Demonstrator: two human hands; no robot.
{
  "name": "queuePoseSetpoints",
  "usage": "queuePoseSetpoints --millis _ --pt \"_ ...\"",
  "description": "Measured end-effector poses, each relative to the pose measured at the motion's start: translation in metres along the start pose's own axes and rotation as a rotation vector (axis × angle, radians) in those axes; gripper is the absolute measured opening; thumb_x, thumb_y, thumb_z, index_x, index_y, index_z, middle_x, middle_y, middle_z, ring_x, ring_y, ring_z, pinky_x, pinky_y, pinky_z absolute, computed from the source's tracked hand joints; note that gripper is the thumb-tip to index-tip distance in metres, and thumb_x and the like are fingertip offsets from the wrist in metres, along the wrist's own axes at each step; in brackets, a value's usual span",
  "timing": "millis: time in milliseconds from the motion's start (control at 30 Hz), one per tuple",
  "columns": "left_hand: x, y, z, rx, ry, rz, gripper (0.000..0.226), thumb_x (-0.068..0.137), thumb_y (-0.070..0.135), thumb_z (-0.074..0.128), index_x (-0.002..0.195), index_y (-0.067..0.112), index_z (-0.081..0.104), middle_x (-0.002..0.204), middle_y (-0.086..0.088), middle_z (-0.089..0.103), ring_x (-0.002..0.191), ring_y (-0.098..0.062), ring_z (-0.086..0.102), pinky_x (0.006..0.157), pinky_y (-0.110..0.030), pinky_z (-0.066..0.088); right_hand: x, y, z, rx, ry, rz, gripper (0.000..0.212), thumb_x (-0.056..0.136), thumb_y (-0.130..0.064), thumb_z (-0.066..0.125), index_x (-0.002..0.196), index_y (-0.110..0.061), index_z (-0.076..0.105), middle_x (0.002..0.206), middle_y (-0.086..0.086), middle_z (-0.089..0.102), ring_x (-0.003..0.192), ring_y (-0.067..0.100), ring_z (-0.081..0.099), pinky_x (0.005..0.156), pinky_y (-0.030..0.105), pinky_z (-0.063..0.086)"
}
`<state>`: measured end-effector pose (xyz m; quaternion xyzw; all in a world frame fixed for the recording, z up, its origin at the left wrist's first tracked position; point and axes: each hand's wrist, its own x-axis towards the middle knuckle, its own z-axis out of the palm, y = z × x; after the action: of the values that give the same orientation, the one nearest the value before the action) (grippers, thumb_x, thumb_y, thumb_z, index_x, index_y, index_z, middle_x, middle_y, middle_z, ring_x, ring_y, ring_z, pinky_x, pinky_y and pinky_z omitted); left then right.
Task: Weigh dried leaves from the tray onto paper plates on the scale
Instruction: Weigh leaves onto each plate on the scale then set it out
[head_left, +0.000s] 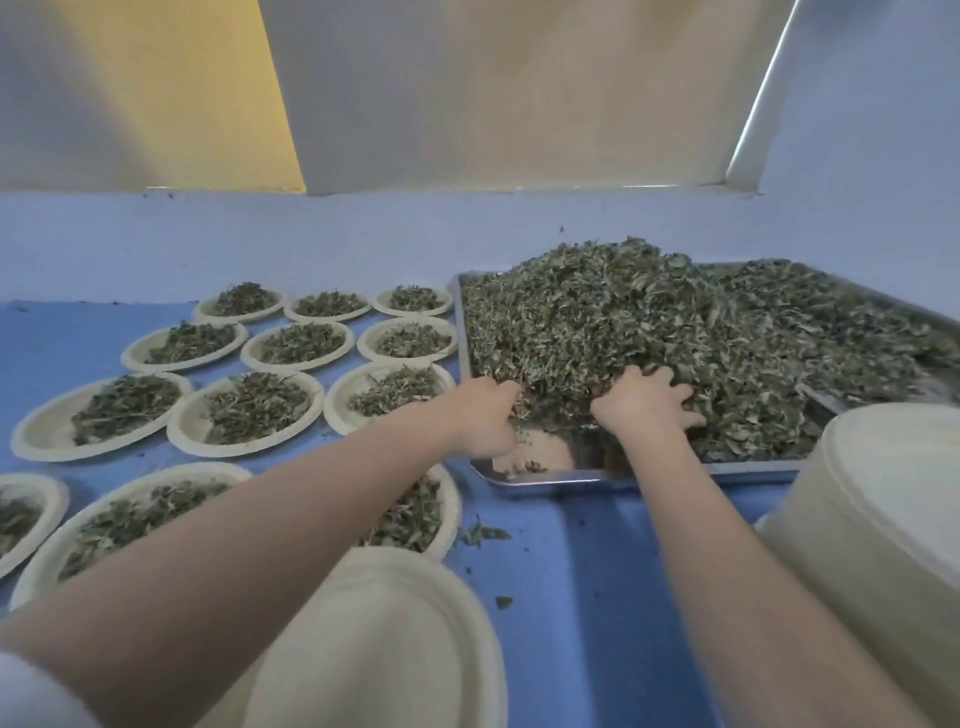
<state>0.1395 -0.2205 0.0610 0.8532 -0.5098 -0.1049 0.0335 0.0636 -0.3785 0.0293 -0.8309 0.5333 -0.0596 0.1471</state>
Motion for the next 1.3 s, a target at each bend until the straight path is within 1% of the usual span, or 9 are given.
queuePoseSetpoints --millis 233,333,500,633,700,800,900,1100,1300 --pt "0.028 -0.013 0.005 -0.06 0.03 0.0 0.06 0.088 0.012 0.057 0.14 0.004 0.03 0.12 -0.016 0.051 0.099 -0.024 0.053 0.084 -0.037 0.049 -0.002 -0.016 -0.001 -0.045 -0.121 -0.2 0.051 0.087 -0.034 0.055 0.133 -0.016 0.049 0.136 0.011 0.044 0.115 0.032 0.048 0.091 0.036 0.045" --pt "0.034 -0.014 0.009 -0.11 0.031 -0.015 0.051 0.088 0.017 0.057 0.132 0.004 0.035 0.109 -0.012 0.05 0.093 -0.024 0.053 0.079 -0.038 0.05 -0.001 -0.006 -0.022 0.13 0.067 -0.255 0.041 0.09 -0.034 0.049 0.13 -0.03 0.053 0.126 0.004 0.056 0.099 0.025 0.053 0.071 0.028 0.046" --pt "0.039 -0.011 0.014 -0.166 0.034 -0.024 0.047 0.09 0.018 0.056 0.13 0.007 0.034 0.107 -0.009 0.045 0.088 -0.023 0.054 0.08 -0.044 0.052 0.007 0.005 -0.028 0.055 0.193 -0.061 0.055 0.091 -0.039 0.053 0.142 -0.034 0.035 0.154 0.008 0.02 0.138 0.04 0.017 0.106 0.055 0.025" --pt "0.036 -0.014 0.014 -0.222 0.059 -0.021 0.051 0.09 0.017 0.057 0.134 0.007 0.033 0.124 -0.013 0.041 0.092 -0.02 0.048 0.079 -0.037 0.046 0.009 0.002 -0.029 0.266 0.124 -0.147 0.038 0.089 -0.04 0.053 0.127 -0.037 0.054 0.118 0.005 0.063 0.106 0.028 0.059 0.087 0.043 0.051" --pt "0.034 -0.014 0.011 -0.242 0.078 -0.017 0.052 0.09 0.017 0.057 0.134 0.007 0.033 0.115 -0.009 0.04 0.087 -0.018 0.047 0.075 -0.035 0.044 0.012 -0.005 -0.035 0.366 0.352 -0.164 0.025 0.089 -0.041 0.051 0.106 -0.033 0.067 0.088 -0.002 0.068 0.075 0.017 0.063 0.057 0.025 0.049" --pt "0.032 -0.015 0.009 -0.26 0.095 -0.014 0.054 0.09 0.019 0.057 0.136 0.009 0.03 0.121 -0.01 0.041 0.076 -0.013 0.051 0.063 -0.027 0.042 0.028 -0.012 -0.048 0.331 0.747 -0.108 0.035 0.085 -0.046 0.055 0.116 -0.03 0.062 0.127 0.009 0.051 0.115 0.029 0.044 0.084 0.038 0.045" --pt "0.032 -0.014 0.013 -0.262 0.107 -0.008 0.057 0.09 0.018 0.057 0.138 0.01 0.027 0.11 -0.006 0.04 0.072 -0.011 0.048 0.053 -0.021 0.033 0.034 -0.016 -0.046 0.244 0.325 -0.08 0.066 0.082 -0.059 0.056 0.14 -0.033 0.038 0.154 0.012 0.022 0.139 0.037 0.019 0.113 0.053 0.017" --pt "0.034 -0.011 0.014 -0.317 0.091 -0.029 0.054 0.088 0.019 0.059 0.134 0.01 0.032 0.106 -0.003 0.047 0.076 -0.01 0.049 0.056 -0.02 0.04 0.003 -0.004 -0.033 0.306 -0.109 -0.38 0.042 0.077 -0.065 0.061 0.105 -0.035 0.069 0.099 -0.011 0.059 0.092 0.014 0.056 0.086 0.034 0.049" --pt "0.036 0.0 0.017 -0.348 0.039 -0.064 0.073 0.086 0.017 0.059 0.146 0.009 0.017 0.083 0.001 0.047 0.069 -0.009 0.05 0.051 -0.021 0.038 -0.015 0.006 -0.026 0.056 -0.044 -0.254 0.07 0.069 -0.066 0.068 0.128 -0.033 0.05 0.134 0.009 0.048 0.112 0.03 0.054 0.09 0.038 0.047"
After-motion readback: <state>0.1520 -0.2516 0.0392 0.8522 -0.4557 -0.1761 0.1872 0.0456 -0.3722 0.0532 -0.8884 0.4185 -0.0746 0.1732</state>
